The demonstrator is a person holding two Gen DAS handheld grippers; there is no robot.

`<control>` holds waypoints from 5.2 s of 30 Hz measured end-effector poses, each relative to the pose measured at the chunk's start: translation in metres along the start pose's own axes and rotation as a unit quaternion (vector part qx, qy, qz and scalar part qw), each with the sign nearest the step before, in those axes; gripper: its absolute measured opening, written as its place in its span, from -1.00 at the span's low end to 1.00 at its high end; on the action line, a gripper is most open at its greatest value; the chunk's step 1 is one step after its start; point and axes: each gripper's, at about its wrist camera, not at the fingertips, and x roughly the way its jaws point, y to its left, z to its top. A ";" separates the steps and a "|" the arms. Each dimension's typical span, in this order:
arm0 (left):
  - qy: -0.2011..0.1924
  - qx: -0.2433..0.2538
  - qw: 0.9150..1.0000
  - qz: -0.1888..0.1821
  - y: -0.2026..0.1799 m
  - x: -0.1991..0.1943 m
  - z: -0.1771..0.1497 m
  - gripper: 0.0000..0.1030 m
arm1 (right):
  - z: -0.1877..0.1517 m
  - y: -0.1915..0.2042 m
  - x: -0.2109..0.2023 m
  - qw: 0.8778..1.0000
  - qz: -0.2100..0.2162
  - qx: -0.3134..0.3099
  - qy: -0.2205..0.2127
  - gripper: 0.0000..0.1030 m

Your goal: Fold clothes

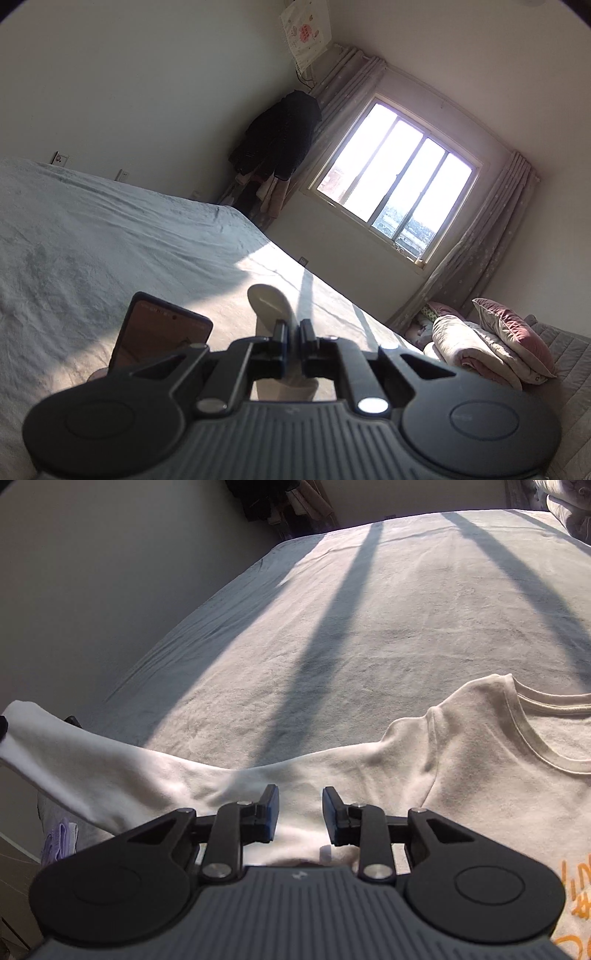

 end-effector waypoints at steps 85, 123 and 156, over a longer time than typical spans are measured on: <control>0.224 0.007 0.974 0.045 -0.048 0.094 -0.110 -0.60 | 0.015 -0.104 -0.147 0.991 -0.023 0.115 -0.062 -0.87; 0.256 0.154 0.949 0.101 -0.091 0.122 -0.196 -0.36 | 0.095 -0.136 -0.249 0.977 -0.128 0.078 -0.154 -0.88; 0.319 0.184 0.925 -0.091 -0.116 0.122 -0.181 -0.81 | -0.009 -0.254 -0.214 0.976 -0.183 0.045 -0.108 -0.70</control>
